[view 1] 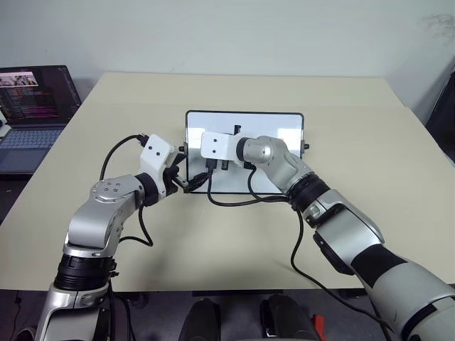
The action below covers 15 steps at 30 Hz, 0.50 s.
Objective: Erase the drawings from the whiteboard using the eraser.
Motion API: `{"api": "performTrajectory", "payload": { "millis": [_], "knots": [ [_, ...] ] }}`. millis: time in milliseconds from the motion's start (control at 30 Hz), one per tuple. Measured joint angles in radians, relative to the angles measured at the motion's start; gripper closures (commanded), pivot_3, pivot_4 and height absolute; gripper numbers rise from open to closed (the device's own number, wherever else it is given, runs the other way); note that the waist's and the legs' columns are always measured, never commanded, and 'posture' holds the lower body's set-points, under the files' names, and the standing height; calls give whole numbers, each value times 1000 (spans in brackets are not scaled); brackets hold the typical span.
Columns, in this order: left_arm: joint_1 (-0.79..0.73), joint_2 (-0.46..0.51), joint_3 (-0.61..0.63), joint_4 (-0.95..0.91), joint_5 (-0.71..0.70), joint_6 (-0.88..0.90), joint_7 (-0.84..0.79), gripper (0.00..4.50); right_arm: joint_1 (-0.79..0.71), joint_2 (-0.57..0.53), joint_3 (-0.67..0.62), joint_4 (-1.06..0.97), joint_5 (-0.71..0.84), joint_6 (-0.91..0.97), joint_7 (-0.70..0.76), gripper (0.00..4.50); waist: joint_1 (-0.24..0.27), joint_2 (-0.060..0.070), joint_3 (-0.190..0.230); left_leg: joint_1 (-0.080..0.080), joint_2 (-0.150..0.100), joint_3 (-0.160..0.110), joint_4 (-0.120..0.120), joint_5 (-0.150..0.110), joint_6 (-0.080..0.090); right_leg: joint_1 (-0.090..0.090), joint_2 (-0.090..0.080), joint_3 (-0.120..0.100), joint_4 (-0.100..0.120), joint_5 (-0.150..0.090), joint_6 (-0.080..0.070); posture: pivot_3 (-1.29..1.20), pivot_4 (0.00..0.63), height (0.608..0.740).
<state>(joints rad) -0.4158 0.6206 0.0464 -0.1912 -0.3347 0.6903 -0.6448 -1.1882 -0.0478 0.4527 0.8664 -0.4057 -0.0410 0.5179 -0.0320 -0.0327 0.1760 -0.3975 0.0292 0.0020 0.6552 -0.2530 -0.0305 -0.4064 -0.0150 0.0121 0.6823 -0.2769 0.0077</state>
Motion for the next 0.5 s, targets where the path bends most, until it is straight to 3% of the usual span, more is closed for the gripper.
{"api": "performTrajectory", "payload": {
  "millis": [100,233,367,500],
  "knots": [
    [0,0,0,1,-2,0,-7,0,29,-4,-80,-63,64,53,-12,3234,2,0,0,-2,0,-1,-1,0,0,0,-1,-1,-1,0,0,0,150,740],
    [-6,1,-1,11,-2,-14,-37,0,138,-21,-157,-327,155,198,49,3235,2,0,0,-4,-1,1,-6,0,-1,-4,-1,0,-4,0,0,0,150,740],
    [-30,-2,-2,30,-3,-29,-51,0,269,-60,-199,-708,233,409,113,3235,3,0,0,-4,0,0,-10,-1,-1,-6,-1,-1,-5,-2,1,0,150,740],
    [-23,-2,-1,34,-20,-43,-93,0,491,-201,-279,-1131,312,645,173,3236,13,0,0,-6,-2,0,-10,-2,-3,-5,-2,-1,-8,-3,2,0,150,740]
  ]
}}
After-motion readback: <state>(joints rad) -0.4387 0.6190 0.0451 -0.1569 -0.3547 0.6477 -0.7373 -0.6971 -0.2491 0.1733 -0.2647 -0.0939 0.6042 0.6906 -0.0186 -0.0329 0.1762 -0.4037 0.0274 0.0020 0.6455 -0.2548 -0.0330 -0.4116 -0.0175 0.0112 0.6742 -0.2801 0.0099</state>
